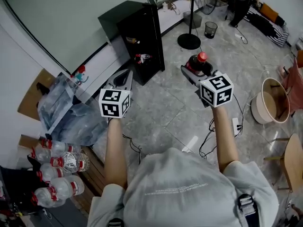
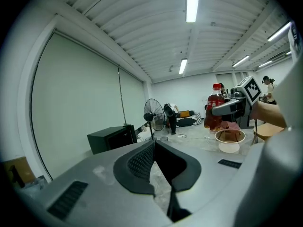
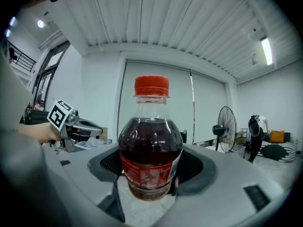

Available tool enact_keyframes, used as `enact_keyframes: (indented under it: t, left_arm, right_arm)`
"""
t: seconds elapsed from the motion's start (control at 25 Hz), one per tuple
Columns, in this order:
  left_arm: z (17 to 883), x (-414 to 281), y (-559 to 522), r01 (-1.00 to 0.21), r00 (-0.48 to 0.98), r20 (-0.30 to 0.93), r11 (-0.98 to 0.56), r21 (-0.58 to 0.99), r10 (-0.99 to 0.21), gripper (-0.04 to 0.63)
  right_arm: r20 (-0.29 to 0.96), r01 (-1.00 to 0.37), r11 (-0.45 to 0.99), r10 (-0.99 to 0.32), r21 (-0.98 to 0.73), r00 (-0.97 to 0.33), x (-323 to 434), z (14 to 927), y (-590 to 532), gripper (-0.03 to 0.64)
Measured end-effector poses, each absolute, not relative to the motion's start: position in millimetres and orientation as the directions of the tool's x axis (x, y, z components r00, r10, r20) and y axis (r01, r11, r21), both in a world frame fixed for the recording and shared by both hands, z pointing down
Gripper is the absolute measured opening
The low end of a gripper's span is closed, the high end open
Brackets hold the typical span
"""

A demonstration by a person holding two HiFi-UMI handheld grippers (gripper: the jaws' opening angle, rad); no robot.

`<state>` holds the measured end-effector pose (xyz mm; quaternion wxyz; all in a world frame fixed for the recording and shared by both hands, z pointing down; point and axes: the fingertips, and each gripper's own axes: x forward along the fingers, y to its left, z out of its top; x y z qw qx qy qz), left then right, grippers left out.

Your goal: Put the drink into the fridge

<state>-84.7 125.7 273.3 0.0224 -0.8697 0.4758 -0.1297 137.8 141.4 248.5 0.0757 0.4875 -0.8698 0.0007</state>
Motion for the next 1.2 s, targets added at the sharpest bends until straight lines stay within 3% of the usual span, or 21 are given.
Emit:
enact_keyframes:
  t: [0.6,0.8,1.2]
  left_arm:
    - [307,-5,116,-0.848,0.479,0.259,-0.518,-0.113,-0.839,0.013]
    - [313,-4,88,-0.843,0.489,0.270,-0.529,-0.097,-0.829,0.014]
    - [332,-29,-48,-0.850,0.488,0.271,-0.523,-0.070,-0.830,0.012]
  right_arm:
    - [0.160,-0.839,0.541,-0.835,0.056,-0.527,226,269,123,0.308]
    - [0.155,-0.849,0.525,-0.835,-0.061,-0.528,235,281,96,0.308]
    - [0.186,-0.858,0.512,-0.846,0.021,-0.500,213,289,-26,0.308]
